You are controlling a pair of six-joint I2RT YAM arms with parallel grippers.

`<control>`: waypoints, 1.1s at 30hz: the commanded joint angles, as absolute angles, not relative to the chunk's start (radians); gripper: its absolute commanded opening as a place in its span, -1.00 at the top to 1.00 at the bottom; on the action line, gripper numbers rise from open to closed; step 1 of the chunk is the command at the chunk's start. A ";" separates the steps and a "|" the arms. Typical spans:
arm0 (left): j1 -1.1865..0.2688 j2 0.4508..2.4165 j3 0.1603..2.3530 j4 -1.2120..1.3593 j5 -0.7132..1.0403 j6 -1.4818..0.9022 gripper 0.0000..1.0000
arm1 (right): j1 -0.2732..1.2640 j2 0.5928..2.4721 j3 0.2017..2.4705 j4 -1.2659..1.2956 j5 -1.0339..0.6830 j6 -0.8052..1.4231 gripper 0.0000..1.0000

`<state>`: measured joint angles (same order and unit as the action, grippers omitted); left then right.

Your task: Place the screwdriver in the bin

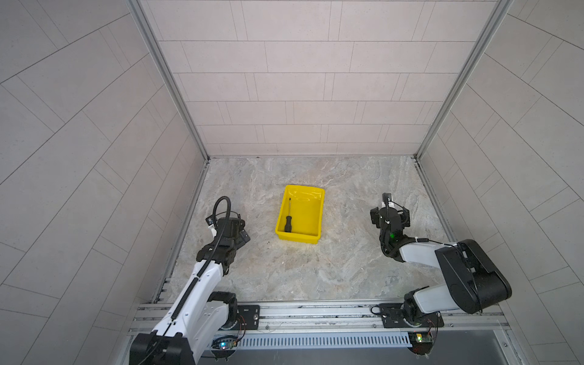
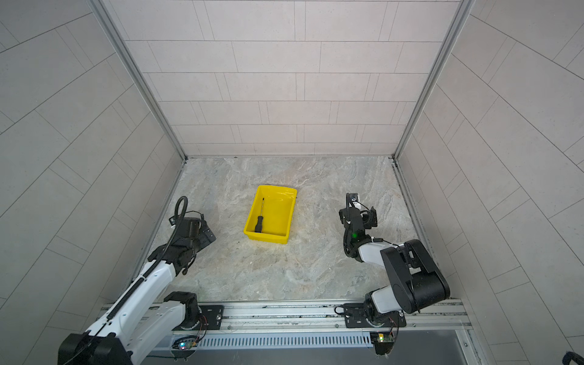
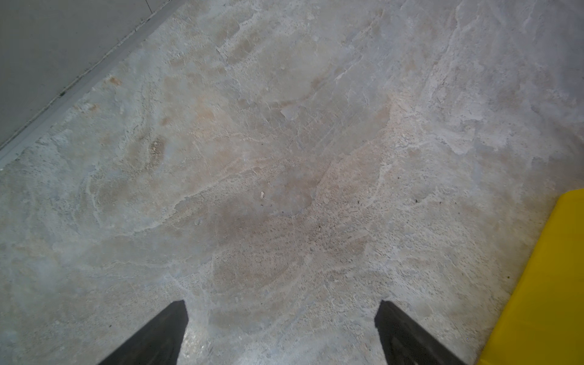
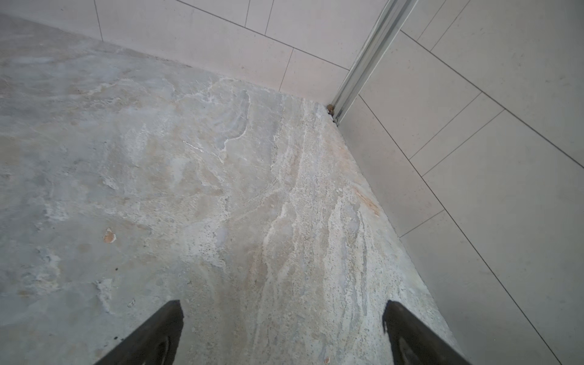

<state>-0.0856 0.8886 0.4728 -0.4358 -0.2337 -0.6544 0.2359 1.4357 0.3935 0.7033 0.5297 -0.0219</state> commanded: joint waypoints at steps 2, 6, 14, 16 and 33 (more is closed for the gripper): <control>-0.082 0.913 0.479 -0.409 -0.211 -0.637 -1.00 | 0.198 1.439 0.403 0.772 0.475 -0.028 -0.99; -0.082 0.931 0.481 -0.396 -0.211 -0.635 -1.00 | 0.143 1.432 0.411 0.744 0.382 0.006 -0.99; -0.081 0.929 0.477 -0.389 -0.196 -0.625 -1.00 | 0.125 1.633 0.249 1.284 0.411 -0.007 -0.99; -0.081 0.928 0.470 -0.382 -0.181 -0.623 -1.00 | 0.134 1.579 0.234 1.217 0.423 0.006 -0.99; -0.081 0.975 0.512 0.021 -0.287 -0.544 -1.00 | 0.133 1.593 0.334 1.058 0.439 0.000 -0.99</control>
<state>-0.0853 0.9577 0.4995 -0.1738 -0.2775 -0.6758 0.1307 1.5917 0.3382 1.0489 0.4259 0.0074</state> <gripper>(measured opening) 0.998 0.993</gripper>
